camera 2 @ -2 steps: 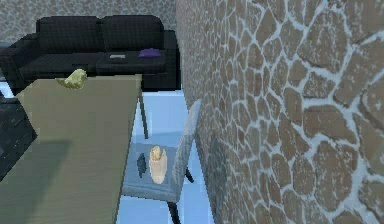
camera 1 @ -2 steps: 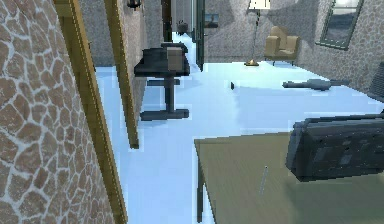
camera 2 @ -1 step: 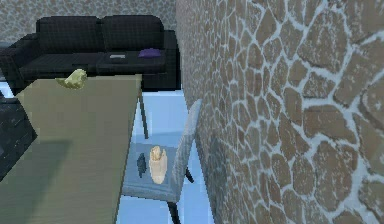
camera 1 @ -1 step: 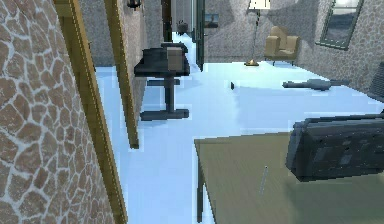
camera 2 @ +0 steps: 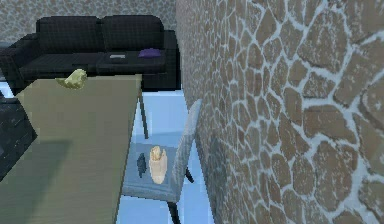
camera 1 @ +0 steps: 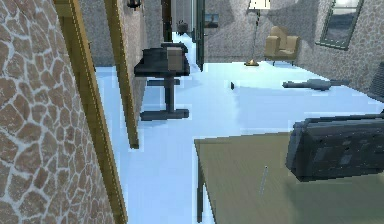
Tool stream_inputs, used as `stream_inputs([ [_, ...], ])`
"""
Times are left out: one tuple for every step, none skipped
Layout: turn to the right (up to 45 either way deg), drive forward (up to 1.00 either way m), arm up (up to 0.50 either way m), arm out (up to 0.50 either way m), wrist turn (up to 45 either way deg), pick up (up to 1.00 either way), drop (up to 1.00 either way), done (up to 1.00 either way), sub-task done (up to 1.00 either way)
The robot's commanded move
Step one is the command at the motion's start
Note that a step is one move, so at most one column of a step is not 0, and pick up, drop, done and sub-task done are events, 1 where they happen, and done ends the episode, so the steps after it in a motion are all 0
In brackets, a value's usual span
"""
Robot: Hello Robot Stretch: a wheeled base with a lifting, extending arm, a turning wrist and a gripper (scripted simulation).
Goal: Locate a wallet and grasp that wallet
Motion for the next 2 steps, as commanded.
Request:
stream_inputs([
  [0.0,0.0,0.0,0.5,0.0,0.0,0.0,0.0,0.0],
  [0.0,0.0,0.0,0.0,45.0,0.0,0.0,0.0,0.0],
])
